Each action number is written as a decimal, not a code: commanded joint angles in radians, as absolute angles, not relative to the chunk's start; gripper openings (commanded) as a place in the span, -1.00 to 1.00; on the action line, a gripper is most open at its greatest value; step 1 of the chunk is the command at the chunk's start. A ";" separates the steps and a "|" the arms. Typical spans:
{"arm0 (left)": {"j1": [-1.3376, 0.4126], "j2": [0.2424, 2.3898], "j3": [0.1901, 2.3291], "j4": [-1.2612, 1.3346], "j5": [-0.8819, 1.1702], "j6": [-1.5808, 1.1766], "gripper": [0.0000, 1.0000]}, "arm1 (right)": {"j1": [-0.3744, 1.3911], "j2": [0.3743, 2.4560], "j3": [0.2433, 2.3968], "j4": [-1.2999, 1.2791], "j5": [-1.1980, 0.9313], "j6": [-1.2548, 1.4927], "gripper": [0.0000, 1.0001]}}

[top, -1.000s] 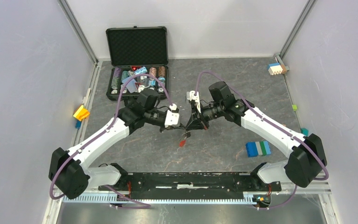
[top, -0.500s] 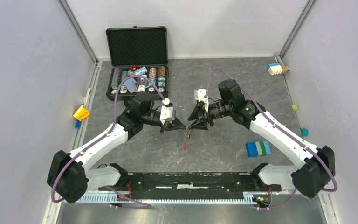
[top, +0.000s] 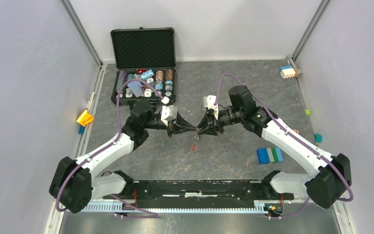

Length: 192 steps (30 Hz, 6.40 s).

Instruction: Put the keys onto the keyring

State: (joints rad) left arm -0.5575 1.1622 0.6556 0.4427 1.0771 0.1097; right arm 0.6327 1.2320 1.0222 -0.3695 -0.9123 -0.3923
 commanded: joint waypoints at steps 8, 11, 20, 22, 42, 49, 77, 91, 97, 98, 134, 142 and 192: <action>-0.551 1.150 0.626 0.610 1.108 0.012 -0.95 | 0.632 1.223 1.034 -0.325 -0.905 -0.388 -0.40; -0.552 1.153 0.619 0.628 1.106 0.009 -0.96 | 0.631 1.220 1.030 -0.322 -0.904 -0.388 -0.45; -0.552 1.157 0.615 0.619 1.098 0.008 -0.95 | 0.632 1.215 1.030 -0.318 -0.902 -0.387 -1.00; -0.551 1.159 0.616 0.613 1.099 0.015 -0.95 | 0.631 1.215 1.030 -0.317 -0.887 -0.385 -1.00; -0.565 1.208 0.825 -0.021 1.032 0.507 -0.70 | 0.741 1.316 1.240 -0.557 -0.649 -0.489 -1.00; -0.571 1.238 0.843 -0.054 1.027 0.532 -0.93 | 0.758 1.332 1.267 -0.587 -0.634 -0.503 -1.00; -0.550 1.194 0.517 0.902 1.064 -0.113 -0.96 | 0.727 1.227 1.252 -0.589 -0.630 -0.524 0.08; -0.546 1.180 0.471 1.107 1.046 -0.242 -0.96 | 0.604 1.204 1.081 -0.523 -1.015 -0.513 0.11; -0.546 1.180 0.462 1.098 1.039 -0.226 -0.96 | 0.604 1.226 1.086 -0.502 -1.058 -0.499 0.08; -0.547 1.182 0.460 1.094 1.039 -0.222 -0.96 | 0.604 1.231 1.089 -0.502 -1.059 -0.495 0.08; -0.549 1.169 0.462 1.001 1.072 -0.143 -0.96 | 0.603 1.288 1.164 -0.514 -1.018 -0.476 -0.49; -0.548 1.169 0.462 1.006 1.074 -0.147 -0.96 | 0.603 1.290 1.134 -0.509 -1.019 -0.477 -0.65; -0.549 1.187 0.446 1.116 1.058 -0.217 -0.96 | 0.641 1.309 1.084 -0.448 -0.986 -0.431 -1.00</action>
State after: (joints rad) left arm -0.5491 1.1919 0.4397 1.0359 1.0569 -0.1978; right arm 0.6270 1.2972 1.0836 -0.4744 -1.0061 -0.4412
